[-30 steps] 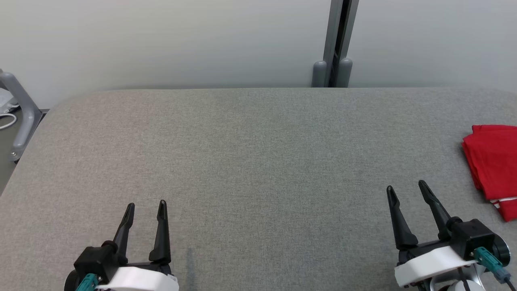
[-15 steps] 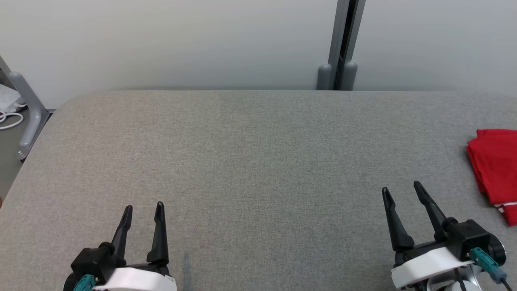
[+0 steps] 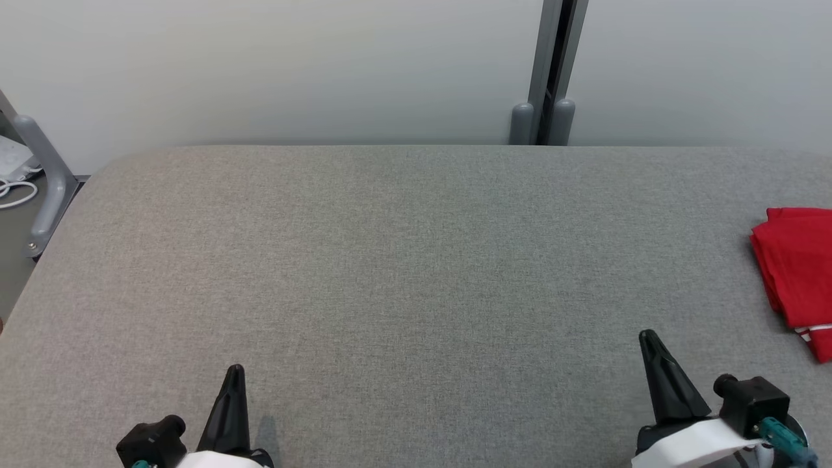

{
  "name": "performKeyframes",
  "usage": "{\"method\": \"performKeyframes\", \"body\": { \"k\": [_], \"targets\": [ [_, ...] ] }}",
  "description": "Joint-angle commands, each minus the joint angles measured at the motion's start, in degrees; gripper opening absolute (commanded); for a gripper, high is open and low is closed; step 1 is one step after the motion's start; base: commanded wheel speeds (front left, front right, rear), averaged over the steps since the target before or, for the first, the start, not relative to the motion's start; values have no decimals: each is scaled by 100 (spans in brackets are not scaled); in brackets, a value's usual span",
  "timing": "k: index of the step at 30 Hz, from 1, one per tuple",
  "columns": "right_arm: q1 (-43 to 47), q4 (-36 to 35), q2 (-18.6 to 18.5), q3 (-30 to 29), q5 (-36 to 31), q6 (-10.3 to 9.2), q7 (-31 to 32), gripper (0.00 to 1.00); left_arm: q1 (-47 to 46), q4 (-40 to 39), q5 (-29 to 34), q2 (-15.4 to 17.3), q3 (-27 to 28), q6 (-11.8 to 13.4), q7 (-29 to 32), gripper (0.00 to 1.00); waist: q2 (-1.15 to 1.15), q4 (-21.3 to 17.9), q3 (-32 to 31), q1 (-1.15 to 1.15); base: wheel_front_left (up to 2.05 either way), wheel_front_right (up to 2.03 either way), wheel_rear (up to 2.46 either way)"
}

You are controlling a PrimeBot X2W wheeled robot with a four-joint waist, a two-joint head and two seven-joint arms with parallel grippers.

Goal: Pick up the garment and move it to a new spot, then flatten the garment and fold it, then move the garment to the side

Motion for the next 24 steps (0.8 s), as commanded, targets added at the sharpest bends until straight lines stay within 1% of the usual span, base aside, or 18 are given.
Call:
{"method": "performKeyframes", "body": {
  "k": [1,12,24],
  "targets": [
    [-66,-133,-16,-87,264,0,57,0,-173,-65,-222,16,28,-53,45,0,0,-8,-1,0,0,0,0],
    [24,-293,-11,-340,1478,0,308,0,-424,47,-1239,25,87,-175,369,0,0,-70,-10,0,0,0,0],
    [107,-435,-8,-581,2637,-1,546,0,-646,125,-2212,33,142,-293,679,0,0,-137,-19,0,0,0,0]
  ]
}}
